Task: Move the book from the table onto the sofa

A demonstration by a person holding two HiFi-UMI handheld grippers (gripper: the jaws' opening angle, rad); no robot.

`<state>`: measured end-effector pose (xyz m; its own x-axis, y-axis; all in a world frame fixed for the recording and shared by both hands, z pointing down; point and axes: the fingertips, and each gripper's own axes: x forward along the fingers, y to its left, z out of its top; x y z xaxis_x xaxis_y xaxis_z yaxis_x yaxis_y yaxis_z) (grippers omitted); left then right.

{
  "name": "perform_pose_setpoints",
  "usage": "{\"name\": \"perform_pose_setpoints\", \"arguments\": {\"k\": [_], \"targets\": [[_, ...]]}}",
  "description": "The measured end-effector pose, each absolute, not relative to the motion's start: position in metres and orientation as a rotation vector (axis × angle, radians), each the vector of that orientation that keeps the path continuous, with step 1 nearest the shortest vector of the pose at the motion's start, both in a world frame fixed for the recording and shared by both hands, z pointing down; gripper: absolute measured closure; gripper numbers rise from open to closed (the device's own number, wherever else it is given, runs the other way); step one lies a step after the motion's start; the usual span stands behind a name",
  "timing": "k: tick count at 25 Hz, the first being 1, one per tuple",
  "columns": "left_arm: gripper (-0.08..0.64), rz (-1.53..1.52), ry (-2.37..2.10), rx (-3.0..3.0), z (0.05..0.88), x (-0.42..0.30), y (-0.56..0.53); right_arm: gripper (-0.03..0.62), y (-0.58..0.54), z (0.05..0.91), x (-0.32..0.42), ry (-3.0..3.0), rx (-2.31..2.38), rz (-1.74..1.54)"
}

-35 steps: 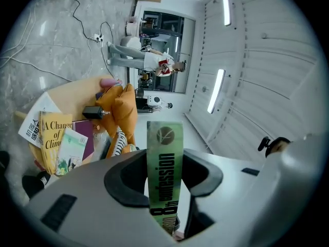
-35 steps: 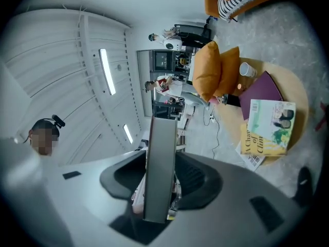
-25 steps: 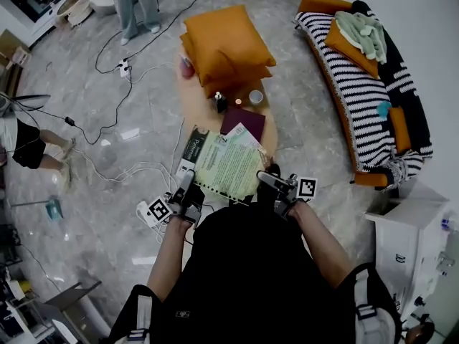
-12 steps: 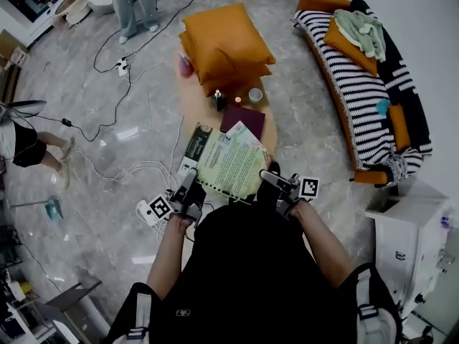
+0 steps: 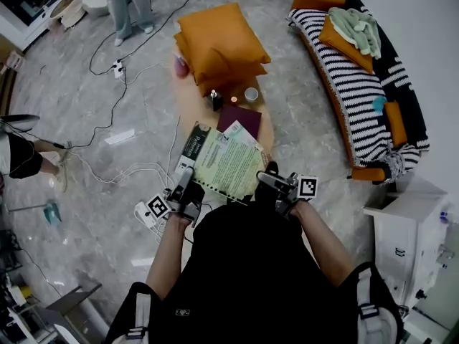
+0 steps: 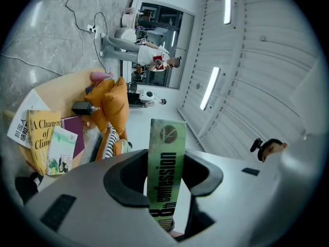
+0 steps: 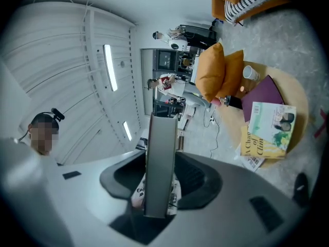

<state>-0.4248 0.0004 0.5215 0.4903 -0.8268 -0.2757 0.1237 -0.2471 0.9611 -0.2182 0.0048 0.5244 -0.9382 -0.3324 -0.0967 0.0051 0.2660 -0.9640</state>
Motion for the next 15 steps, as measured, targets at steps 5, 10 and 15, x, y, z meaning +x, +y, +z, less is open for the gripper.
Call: {"name": "perform_pose_setpoints", "arguments": {"k": [5, 10, 15], "targets": [[0.383, -1.114, -0.57, 1.556, 0.511, -0.426, 0.0, 0.42, 0.011, 0.521, -0.22, 2.289, -0.268, -1.718], [0.342, -1.039, -0.478, 1.589, 0.498, -0.378, -0.014, 0.426, 0.019, 0.516, -0.234, 2.3, -0.239, -1.741], [0.397, -0.99, -0.489, 1.594, 0.5, -0.367, -0.022, 0.424, 0.018, 0.513, -0.22, 2.353, -0.276, -1.695]]}}
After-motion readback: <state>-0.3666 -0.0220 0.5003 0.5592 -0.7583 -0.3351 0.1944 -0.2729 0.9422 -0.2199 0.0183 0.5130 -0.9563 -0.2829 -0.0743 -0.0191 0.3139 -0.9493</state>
